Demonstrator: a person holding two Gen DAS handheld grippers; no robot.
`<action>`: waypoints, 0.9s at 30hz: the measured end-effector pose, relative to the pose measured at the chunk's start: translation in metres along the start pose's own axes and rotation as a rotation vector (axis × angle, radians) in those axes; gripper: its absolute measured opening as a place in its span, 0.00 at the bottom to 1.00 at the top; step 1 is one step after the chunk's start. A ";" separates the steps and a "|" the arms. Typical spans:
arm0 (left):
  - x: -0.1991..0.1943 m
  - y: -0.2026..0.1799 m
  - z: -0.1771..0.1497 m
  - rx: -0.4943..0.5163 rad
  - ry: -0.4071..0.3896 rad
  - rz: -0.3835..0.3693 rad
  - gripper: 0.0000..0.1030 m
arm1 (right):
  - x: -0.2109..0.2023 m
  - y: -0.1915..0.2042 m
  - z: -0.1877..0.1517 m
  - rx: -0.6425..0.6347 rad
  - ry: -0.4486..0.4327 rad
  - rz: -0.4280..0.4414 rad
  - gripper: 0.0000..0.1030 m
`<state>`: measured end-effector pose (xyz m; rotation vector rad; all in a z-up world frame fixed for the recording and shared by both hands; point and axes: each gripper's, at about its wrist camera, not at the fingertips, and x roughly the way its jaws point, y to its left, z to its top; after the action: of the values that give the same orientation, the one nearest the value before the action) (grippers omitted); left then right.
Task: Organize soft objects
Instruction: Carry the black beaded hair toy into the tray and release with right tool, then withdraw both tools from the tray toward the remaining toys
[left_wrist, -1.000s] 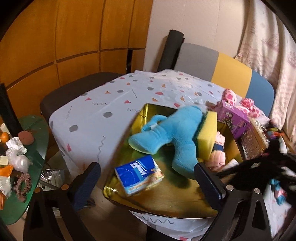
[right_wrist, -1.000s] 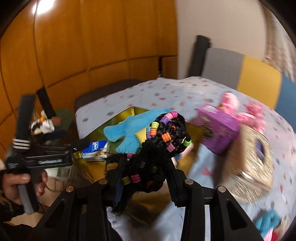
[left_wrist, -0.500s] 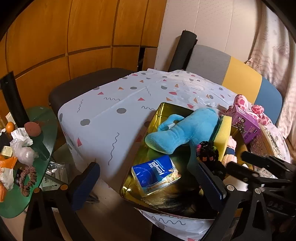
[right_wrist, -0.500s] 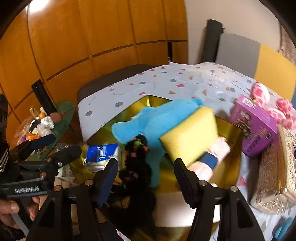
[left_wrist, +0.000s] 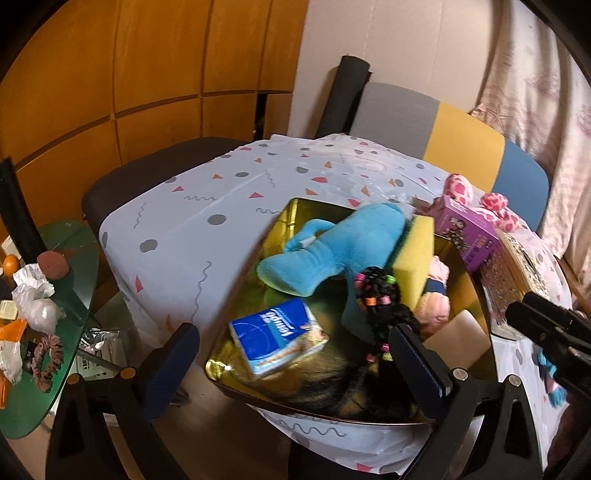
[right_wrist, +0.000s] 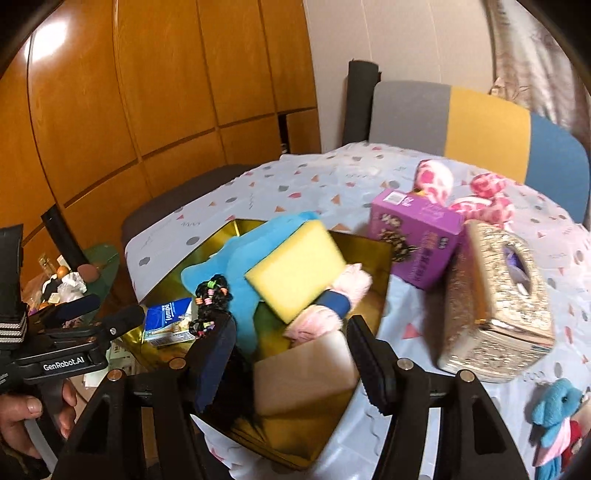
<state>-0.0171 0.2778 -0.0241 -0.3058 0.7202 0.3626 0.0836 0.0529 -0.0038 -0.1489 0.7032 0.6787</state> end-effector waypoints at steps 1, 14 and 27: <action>-0.001 -0.003 0.000 0.007 -0.001 -0.005 1.00 | -0.005 -0.002 -0.001 0.000 -0.012 -0.009 0.62; -0.018 -0.064 -0.005 0.181 -0.028 -0.091 1.00 | -0.049 -0.067 -0.020 0.073 -0.064 -0.161 0.62; -0.022 -0.130 -0.019 0.331 0.000 -0.194 1.00 | -0.115 -0.179 -0.048 0.268 -0.124 -0.422 0.62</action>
<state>0.0116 0.1498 -0.0034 -0.0609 0.7310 0.0563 0.1040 -0.1628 0.0162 -0.0054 0.6117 0.1853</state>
